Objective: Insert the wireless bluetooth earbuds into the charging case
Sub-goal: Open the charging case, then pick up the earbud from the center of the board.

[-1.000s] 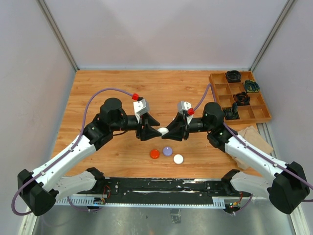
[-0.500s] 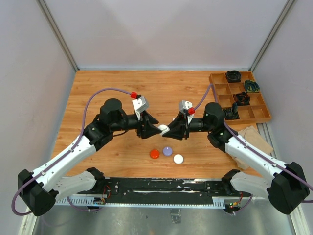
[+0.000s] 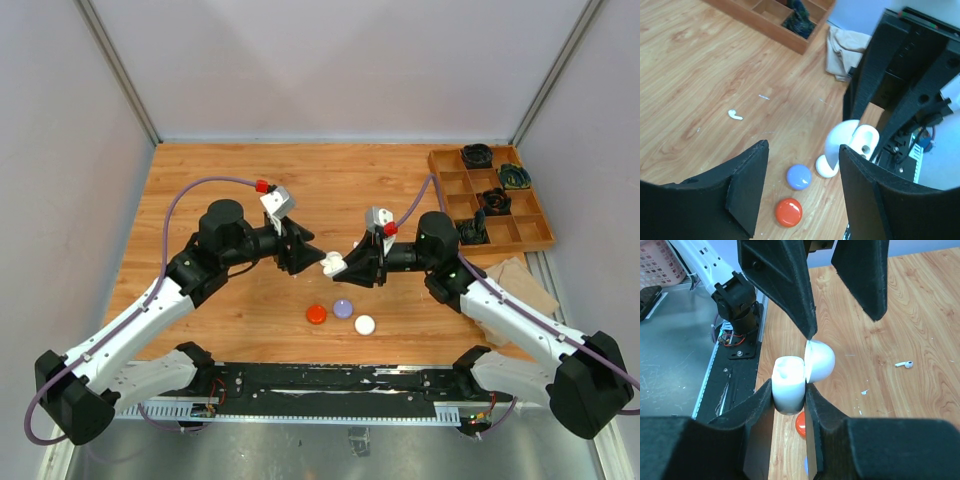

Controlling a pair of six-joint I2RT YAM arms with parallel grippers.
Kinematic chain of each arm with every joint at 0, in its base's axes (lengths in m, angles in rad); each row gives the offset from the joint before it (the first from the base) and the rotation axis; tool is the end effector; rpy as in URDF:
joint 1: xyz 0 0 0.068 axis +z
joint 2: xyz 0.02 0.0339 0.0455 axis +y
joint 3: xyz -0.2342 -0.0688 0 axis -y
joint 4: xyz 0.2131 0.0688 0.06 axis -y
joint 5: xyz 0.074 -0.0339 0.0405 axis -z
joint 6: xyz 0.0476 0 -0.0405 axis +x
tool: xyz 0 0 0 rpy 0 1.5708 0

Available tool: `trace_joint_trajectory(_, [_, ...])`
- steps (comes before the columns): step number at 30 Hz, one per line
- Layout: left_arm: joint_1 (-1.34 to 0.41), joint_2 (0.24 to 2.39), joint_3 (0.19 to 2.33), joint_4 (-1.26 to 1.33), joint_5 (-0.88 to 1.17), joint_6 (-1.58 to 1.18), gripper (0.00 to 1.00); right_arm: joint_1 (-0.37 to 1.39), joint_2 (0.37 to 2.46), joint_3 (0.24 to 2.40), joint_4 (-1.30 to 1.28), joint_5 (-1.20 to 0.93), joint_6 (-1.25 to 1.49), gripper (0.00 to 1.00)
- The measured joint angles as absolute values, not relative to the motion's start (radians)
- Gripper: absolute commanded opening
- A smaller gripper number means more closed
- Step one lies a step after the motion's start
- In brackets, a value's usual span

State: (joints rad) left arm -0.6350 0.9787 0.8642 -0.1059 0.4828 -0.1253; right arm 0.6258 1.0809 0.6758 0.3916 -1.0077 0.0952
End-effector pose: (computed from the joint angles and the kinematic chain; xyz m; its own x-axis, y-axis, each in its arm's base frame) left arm 0.1650 -0.1490 0.3177 -0.2859 0.0731 -0.9555 0.8611 0.4570 -0.2227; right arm 0.1618 0.1666 0.2900 -0.1058 -0.0138 -0.9943 -0.9924 -0.0616 0.1064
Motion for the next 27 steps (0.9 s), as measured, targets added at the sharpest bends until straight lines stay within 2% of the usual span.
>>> trace_joint_trajectory(4, [-0.631,0.975,0.864,-0.108,0.404,-0.156,0.67,0.626,1.077,0.657,0.393,-0.963,0.077,0.15])
trace_joint_trajectory(11, [-0.605,1.008,0.865,-0.179,0.148,-0.241,0.65,0.626,1.072,0.564,0.414,-0.8,0.047,0.14])
trace_joint_trajectory(19, [-0.528,1.196,0.876,-0.287,-0.076,-0.342,0.63,0.626,0.995,0.46,0.503,-0.643,0.006,0.13])
trace_joint_trajectory(27, [-0.504,1.413,0.982,-0.369,-0.165,-0.368,0.59,0.626,0.92,0.386,0.545,-0.54,-0.01,0.13])
